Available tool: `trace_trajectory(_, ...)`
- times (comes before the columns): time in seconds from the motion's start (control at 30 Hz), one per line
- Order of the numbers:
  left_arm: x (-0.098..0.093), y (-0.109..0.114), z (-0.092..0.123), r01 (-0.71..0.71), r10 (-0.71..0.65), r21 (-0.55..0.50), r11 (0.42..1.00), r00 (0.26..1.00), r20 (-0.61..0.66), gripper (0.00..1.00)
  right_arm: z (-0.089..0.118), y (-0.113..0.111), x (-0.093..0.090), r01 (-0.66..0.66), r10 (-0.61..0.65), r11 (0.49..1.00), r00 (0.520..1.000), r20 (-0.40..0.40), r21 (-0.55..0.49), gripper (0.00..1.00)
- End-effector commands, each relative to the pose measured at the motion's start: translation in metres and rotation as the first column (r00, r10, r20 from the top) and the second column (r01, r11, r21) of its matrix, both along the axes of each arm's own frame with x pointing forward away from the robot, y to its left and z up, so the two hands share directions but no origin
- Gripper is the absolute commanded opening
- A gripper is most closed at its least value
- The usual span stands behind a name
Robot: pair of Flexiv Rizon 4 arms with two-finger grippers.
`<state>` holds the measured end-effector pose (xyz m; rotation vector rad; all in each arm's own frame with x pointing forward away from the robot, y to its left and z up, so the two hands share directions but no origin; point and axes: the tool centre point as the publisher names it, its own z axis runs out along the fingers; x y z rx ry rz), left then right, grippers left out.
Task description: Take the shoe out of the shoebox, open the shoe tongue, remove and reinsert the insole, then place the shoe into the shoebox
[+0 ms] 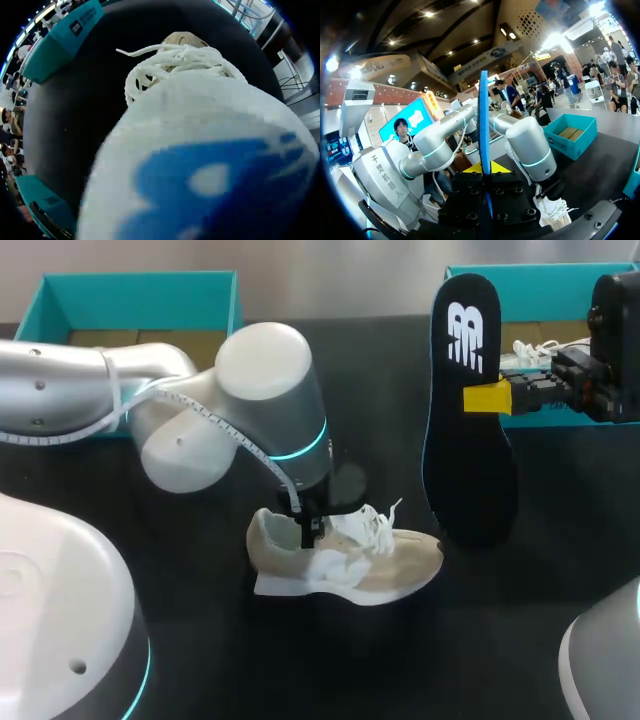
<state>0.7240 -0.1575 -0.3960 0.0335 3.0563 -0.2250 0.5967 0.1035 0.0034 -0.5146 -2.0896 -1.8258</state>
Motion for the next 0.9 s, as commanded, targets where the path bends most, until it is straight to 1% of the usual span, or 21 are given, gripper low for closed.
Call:
trace_trajectory(0.03,-0.002,0.007,0.005,0.002,-0.002,-0.007,1.000,1.000,0.006,0.09,0.000,0.002,0.002,-0.003,0.003,1.000,1.000,-0.001,-0.002,0.00)
trace_trajectory(0.1,-0.003,0.008,0.007,0.005,-0.005,-0.012,1.000,1.000,0.004,0.28,0.000,0.002,0.002,-0.003,0.003,1.000,1.000,-0.001,-0.002,0.00)
trace_trajectory(0.13,-0.004,0.009,0.009,0.006,-0.006,-0.014,1.000,1.000,0.004,0.41,0.000,0.002,0.002,-0.003,0.003,1.000,1.000,-0.001,-0.002,0.00)
trace_trajectory(0.17,-0.005,0.010,0.011,0.010,-0.009,-0.018,1.000,1.000,0.003,0.60,0.000,0.002,0.002,-0.003,0.003,1.000,1.000,-0.001,-0.002,0.00)
trace_trajectory(0.2,-0.005,0.010,0.012,0.010,-0.010,-0.020,1.000,1.000,0.001,0.64,0.000,0.002,0.002,-0.003,0.003,1.000,1.000,-0.001,-0.002,0.00)
trace_trajectory(0.27,-0.006,0.011,0.014,0.012,-0.012,-0.023,1.000,1.000,-0.005,0.80,0.000,0.002,0.002,-0.003,0.003,1.000,1.000,-0.001,-0.002,0.00)
trace_trajectory(0.3,-0.006,0.012,0.015,0.009,-0.009,-0.023,1.000,1.000,-0.011,0.92,0.000,0.002,0.002,-0.003,0.003,1.000,1.000,-0.001,-0.002,0.00)
trace_trajectory(0.4,-0.006,0.013,0.019,0.003,-0.004,-0.021,1.000,1.000,-0.018,1.00,0.000,0.002,0.002,-0.003,0.003,1.000,1.000,-0.001,-0.002,0.00)
trace_trajectory(0.57,-0.003,0.014,0.023,-0.007,0.007,-0.017,1.000,1.000,-0.027,0.96,0.000,0.002,0.002,-0.003,0.003,1.000,1.000,-0.001,-0.002,0.00)
trace_trajectory(0.7,0.002,0.012,0.020,-0.009,0.009,-0.008,1.000,0.999,-0.052,0.86,0.000,0.002,0.002,-0.003,0.003,1.000,1.000,-0.001,-0.002,0.00)
trace_trajectory(0.8,0.004,0.012,0.017,-0.009,0.008,-0.010,1.000,0.997,-0.080,0.82,0.000,0.002,0.002,-0.003,0.003,1.000,1.000,-0.001,-0.002,0.00)
trace_trajectory(0.83,0.004,0.012,0.017,-0.009,0.008,-0.010,1.000,0.996,-0.085,0.78,0.000,0.002,0.002,-0.003,0.003,1.000,1.000,-0.001,-0.002,0.00)
trace_trajectory(0.9,0.004,0.012,0.015,-0.007,0.006,-0.004,1.000,0.996,-0.093,0.54,0.000,0.002,0.002,-0.003,0.003,1.000,1.000,-0.001,-0.002,0.00)
